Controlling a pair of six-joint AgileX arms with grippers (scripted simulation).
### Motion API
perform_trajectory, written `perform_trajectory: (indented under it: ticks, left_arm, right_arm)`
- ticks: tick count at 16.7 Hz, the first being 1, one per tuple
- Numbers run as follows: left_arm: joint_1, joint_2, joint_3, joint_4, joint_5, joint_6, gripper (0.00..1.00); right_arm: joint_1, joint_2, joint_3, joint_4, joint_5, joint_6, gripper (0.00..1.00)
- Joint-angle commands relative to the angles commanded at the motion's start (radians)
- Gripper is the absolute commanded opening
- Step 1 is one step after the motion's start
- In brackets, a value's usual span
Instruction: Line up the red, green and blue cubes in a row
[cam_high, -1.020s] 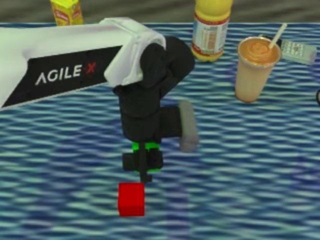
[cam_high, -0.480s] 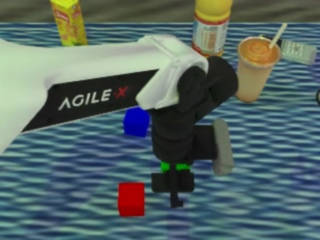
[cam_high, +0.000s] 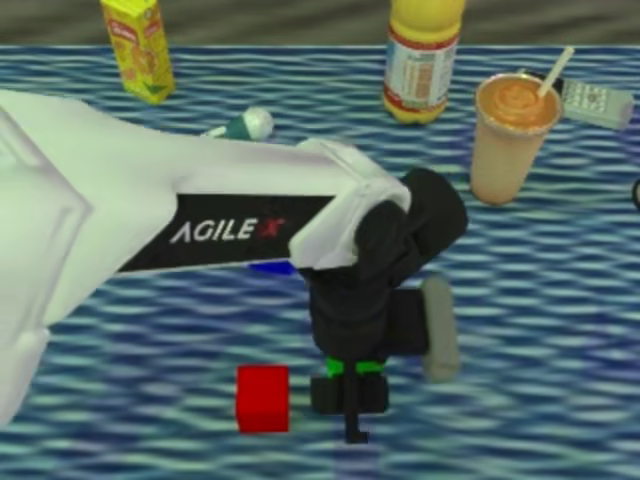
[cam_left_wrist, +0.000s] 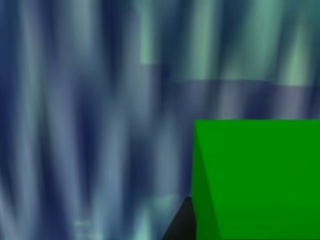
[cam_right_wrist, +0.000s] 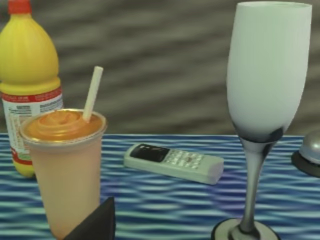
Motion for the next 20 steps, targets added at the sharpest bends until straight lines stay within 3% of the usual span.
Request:
perform_trajectory:
  ticks: [5, 18, 20]
  left_arm:
    - [-0.002, 0.014, -0.017, 0.026, -0.001, 0.0, 0.0]
    - [-0.002, 0.014, -0.017, 0.026, -0.001, 0.0, 0.98]
    - [-0.002, 0.014, -0.017, 0.026, -0.001, 0.0, 1.0]
  right_arm:
    - [0.0, 0.0, 0.0, 0.0, 0.0, 0.0, 1.0]
    - [0.0, 0.0, 0.0, 0.0, 0.0, 0.0, 1.0]
    - [0.0, 0.0, 0.0, 0.0, 0.0, 0.0, 1.0]
